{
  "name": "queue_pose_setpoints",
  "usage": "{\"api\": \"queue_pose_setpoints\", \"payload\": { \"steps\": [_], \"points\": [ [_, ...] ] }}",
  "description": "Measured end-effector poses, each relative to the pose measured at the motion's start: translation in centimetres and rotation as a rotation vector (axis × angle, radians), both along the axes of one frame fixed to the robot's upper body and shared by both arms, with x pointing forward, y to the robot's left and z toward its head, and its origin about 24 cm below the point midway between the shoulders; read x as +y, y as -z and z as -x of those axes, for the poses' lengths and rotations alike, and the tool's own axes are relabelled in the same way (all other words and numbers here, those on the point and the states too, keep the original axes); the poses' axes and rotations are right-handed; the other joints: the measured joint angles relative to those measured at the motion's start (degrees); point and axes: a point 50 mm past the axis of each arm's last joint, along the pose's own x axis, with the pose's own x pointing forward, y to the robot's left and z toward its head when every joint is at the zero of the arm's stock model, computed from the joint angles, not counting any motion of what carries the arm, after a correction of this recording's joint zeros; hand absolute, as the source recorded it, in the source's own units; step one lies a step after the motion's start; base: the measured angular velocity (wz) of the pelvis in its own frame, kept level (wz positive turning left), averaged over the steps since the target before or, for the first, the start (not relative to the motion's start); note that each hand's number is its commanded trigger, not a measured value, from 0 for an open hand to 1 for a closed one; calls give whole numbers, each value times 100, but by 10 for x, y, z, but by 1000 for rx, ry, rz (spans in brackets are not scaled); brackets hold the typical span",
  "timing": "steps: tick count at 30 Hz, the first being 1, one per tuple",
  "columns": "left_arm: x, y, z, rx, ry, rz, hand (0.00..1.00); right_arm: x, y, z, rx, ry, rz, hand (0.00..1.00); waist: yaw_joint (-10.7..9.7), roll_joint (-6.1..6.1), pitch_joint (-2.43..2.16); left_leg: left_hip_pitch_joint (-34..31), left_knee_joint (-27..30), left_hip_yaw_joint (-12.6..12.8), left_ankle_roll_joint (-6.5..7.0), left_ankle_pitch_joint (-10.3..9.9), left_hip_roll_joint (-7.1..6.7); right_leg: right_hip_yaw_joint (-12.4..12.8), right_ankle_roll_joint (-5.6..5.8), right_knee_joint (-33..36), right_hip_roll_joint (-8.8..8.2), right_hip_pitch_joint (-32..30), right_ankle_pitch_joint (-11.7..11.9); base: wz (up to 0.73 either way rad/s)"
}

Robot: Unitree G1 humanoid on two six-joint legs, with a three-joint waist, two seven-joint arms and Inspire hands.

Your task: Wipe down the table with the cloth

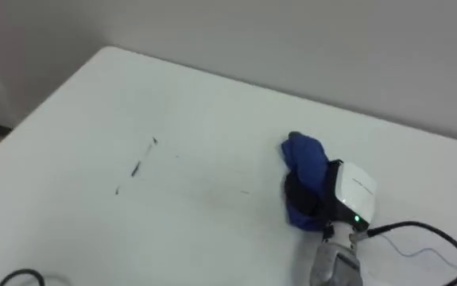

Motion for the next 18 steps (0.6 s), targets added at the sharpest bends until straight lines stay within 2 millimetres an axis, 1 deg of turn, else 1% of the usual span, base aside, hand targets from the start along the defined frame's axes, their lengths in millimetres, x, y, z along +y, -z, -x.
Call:
{"api": "queue_pose_setpoints", "payload": {
  "steps": [1,2,3,4,5,6,7,8,9,10,11,12,13,14,15,16,17,18],
  "points": [
    [-3,2,2,-6,-25,24,0,11,-5,-6,3,-46,1,100,84,-18,7,-1,1,166,-2,-1,-10,68,-46,74,71,-119,-46,-29],
    [-3,3,6,6,-38,29,0,22,-11,-11,10,-101,-4,100,151,-16,7,-45,3,239,-2,-4,-23,111,-109,35,180,-169,-25,-29],
    [-1,4,9,14,-42,22,0,27,-13,-14,14,-127,-1,100,155,-15,7,-70,13,255,-3,-5,-36,115,-148,12,223,-169,-11,-16],
    [2,5,15,30,-50,8,0,36,-16,-17,18,-173,10,100,156,-4,15,-86,12,288,-15,-36,-108,163,-246,-7,288,-178,25,-4],
    [4,7,26,51,-66,-4,0,38,-16,-19,21,-192,15,100,134,21,15,-56,-32,277,-11,-125,-299,303,-317,-87,351,-147,68,-4],
    [4,8,31,62,-72,-11,0,38,-16,-19,24,-194,14,100,133,35,21,-27,-72,278,-14,-201,-441,380,-328,-127,363,-135,83,0],
    [5,10,44,91,-81,-25,0,35,-15,-18,28,-198,18,100,112,95,21,38,-171,283,-23,-373,-744,511,-335,-250,394,-123,134,-4],
    [6,12,55,115,-93,-36,0,30,-14,-16,19,-204,31,100,107,136,21,95,-292,287,64,-498,-1057,621,-333,-363,400,-106,204,-9],
    [9,12,67,138,-107,-52,0,24,-9,-12,18,-207,40,100,86,179,0,165,-415,268,197,-510,-1242,642,-329,-536,402,-50,306,-8],
    [10,12,73,144,-117,-57,0,20,-8,-10,8,-199,44,100,46,199,-10,177,-469,252,226,-503,-1281,633,-323,-607,402,-18,335,9],
    [13,12,84,157,-137,-59,0,5,-4,-4,-9,-156,59,100,-79,246,-20,212,-559,201,268,-478,-1320,602,-301,-729,400,85,375,25],
    [14,12,89,164,-145,-63,0,-5,-2,2,-15,-120,67,100,-135,257,-27,223,-582,156,282,-468,-1338,606,-287,-795,398,133,383,43],
    [18,11,94,167,-166,-71,0,-27,2,17,-27,-23,79,100,-257,253,-38,265,-655,81,318,-437,-1387,654,-262,-876,386,220,389,44],
    [23,10,99,166,-207,-78,0,-54,6,35,-36,96,97,100,-374,227,-46,308,-736,62,345,-409,-1436,668,-227,-915,352,278,378,36],
    [26,9,99,162,-227,-83,0,-66,7,45,-36,161,103,100,-403,215,-59,317,-752,44,352,-405,-1456,680,-213,-947,341,298,376,21],
    [34,5,100,146,-257,-97,0,-91,10,66,-22,290,119,100,-512,188,-92,324,-763,26,359,-402,-1471,683,-179,-1038,341,410,408,19],
    [42,1,97,118,-277,-114,0,-111,14,89,6,412,125,100,-626,131,-107,371,-779,-20,363,-401,-1501,681,-164,-1119,333,540,417,23],
    [46,-2,95,100,-288,-122,0,-119,16,100,24,461,128,100,-673,94,-123,409,-778,-10,368,-404,-1513,674,-154,-1142,321,589,411,22]
  ]
}}
